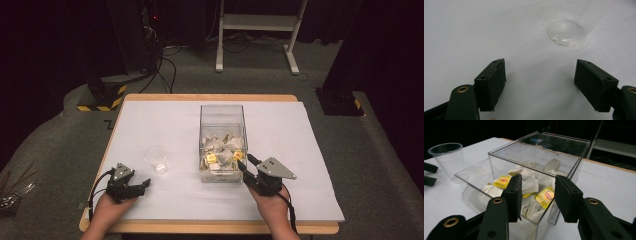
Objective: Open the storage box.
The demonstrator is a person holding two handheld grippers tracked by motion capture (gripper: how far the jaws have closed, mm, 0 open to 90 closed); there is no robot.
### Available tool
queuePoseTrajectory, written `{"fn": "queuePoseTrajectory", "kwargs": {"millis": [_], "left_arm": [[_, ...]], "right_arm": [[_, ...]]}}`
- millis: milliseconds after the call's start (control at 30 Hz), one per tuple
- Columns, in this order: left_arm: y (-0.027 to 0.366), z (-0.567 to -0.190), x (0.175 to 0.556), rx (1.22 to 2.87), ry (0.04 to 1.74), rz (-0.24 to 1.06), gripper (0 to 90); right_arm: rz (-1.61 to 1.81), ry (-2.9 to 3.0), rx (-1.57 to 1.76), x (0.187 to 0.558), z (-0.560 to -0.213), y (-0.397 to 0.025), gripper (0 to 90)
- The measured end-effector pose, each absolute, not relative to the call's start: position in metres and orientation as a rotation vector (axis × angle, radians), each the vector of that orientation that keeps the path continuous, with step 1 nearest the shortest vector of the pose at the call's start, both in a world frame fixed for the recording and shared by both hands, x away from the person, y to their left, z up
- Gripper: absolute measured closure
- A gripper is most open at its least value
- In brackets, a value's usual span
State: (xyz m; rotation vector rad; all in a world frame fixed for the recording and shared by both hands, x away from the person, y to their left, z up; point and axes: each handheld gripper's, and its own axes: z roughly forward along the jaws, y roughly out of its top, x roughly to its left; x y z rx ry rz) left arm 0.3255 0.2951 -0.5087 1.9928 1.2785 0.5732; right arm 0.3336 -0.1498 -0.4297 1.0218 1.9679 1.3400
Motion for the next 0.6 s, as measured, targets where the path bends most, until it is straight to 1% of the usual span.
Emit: {"fn": "queuePoseTrajectory", "kwargs": {"millis": [233, 600], "left_arm": [[0.295, -0.509, 0.325, 1.994, 1.277, 0.573, 25.2], [0.295, -0.509, 0.326, 1.992, 1.277, 0.574, 25.2]], "right_arm": [[1.277, 1.958, 1.08, 0.35, -0.439, -0.145, 59.6], [1.242, 1.965, 1.131, 0.355, -0.45, -0.143, 59.8]]}}
